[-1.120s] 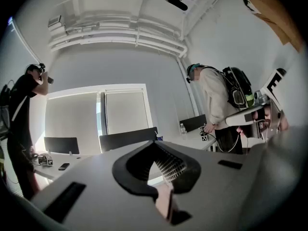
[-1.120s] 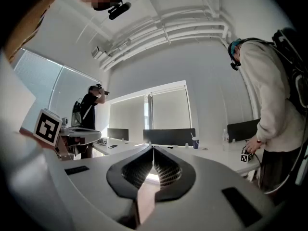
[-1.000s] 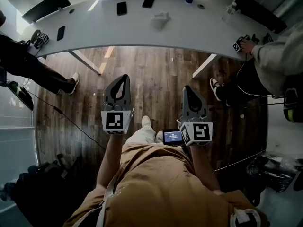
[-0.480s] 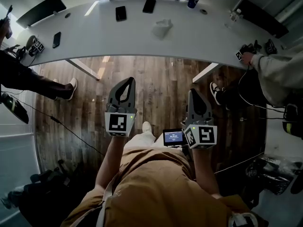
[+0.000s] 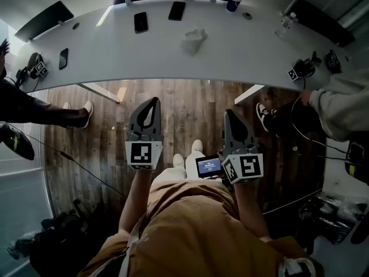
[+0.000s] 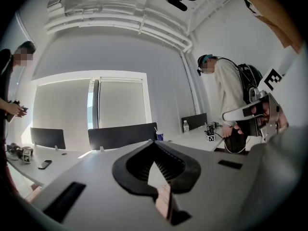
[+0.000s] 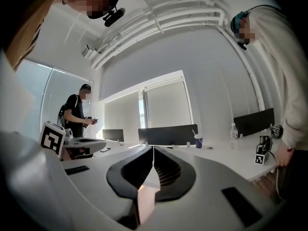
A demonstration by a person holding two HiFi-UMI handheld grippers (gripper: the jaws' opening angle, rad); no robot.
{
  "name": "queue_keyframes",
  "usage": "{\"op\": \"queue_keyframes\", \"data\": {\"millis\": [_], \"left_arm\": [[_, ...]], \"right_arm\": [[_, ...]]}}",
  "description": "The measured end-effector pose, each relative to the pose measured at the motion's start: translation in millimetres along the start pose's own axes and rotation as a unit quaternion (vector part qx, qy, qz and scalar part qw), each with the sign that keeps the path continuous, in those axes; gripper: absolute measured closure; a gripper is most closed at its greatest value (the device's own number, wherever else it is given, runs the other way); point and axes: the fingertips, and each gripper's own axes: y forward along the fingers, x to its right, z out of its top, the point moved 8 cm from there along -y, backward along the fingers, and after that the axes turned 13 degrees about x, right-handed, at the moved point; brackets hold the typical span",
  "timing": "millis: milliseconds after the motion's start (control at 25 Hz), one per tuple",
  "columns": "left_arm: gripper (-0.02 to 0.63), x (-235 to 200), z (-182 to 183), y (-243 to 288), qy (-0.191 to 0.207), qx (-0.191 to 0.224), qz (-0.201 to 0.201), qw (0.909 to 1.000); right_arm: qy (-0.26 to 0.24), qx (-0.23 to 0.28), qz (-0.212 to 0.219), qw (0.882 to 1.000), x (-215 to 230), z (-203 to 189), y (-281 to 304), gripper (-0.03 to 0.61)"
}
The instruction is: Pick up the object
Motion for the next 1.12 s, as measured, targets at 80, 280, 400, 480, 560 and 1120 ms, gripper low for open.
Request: {"op": "queue_keyframes", "data": {"millis": [80, 280, 400, 480, 560, 1120], "left_arm": [[0.606, -3, -1, 13, -0.001, 0.001, 0.010, 0.9999], [0.606, -1, -2, 47, 0.007, 0.003, 0.023, 0.9997], [0.606, 0, 0, 59, 0.010, 0.002, 0.025, 0.9996], [0.606, -2, 1, 68, 0.009, 0.001, 0.024, 0.9997], [0.606, -6, -1, 76, 0.005, 0.001, 0.031, 0.9995], [0.606, -93, -34, 168, -0.008, 0.001, 0.023, 0.9997]], "right_arm": [[0.000, 0.003, 0.002, 1.000, 14, 2, 12, 0.568], [0.001, 0.014, 0.011, 1.000, 50, 7, 37, 0.568], [0.007, 0.012, 0.014, 1.000, 62, 6, 46, 0.568], [0.012, 0.010, 0.018, 1.000, 65, 5, 54, 0.566], [0.015, 0.008, 0.022, 1.000, 65, 3, 63, 0.568], [0.001, 0.005, 0.018, 1.000, 70, -15, 187, 0.567]]}}
